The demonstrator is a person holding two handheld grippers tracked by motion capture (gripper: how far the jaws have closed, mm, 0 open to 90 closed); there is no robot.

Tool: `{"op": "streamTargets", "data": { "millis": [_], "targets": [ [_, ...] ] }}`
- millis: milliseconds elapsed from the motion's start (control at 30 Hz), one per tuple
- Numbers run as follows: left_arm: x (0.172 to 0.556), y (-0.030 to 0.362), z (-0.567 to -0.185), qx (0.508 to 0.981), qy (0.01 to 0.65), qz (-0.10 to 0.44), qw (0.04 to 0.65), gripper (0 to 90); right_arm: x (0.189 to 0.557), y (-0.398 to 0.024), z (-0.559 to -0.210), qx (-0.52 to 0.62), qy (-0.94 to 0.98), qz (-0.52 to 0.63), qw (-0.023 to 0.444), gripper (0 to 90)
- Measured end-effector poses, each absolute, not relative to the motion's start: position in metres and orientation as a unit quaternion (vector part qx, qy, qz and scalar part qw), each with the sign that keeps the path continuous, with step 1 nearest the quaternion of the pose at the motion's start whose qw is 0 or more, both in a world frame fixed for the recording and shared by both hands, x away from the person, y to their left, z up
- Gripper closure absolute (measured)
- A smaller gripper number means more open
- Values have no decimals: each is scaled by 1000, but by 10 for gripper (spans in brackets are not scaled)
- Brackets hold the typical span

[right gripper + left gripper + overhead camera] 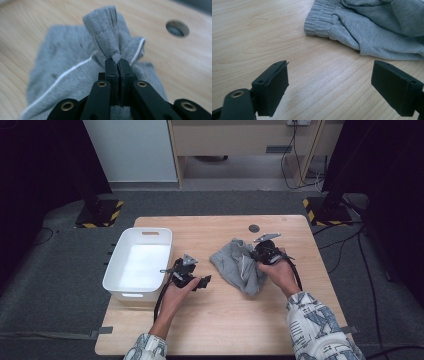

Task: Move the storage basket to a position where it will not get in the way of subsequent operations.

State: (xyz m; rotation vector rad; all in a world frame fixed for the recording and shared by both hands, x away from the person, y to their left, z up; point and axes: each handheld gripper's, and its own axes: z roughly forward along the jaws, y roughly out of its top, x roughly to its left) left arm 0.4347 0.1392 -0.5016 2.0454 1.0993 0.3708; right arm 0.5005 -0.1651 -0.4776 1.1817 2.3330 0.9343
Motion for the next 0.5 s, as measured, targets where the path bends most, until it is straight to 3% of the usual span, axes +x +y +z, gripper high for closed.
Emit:
{"op": "streamTargets", "data": {
  "millis": [500],
  "targets": [
    [438,127,-508,813,422,148,373,184,486,-152,-496,406,838,327,161,896]
  ]
}}
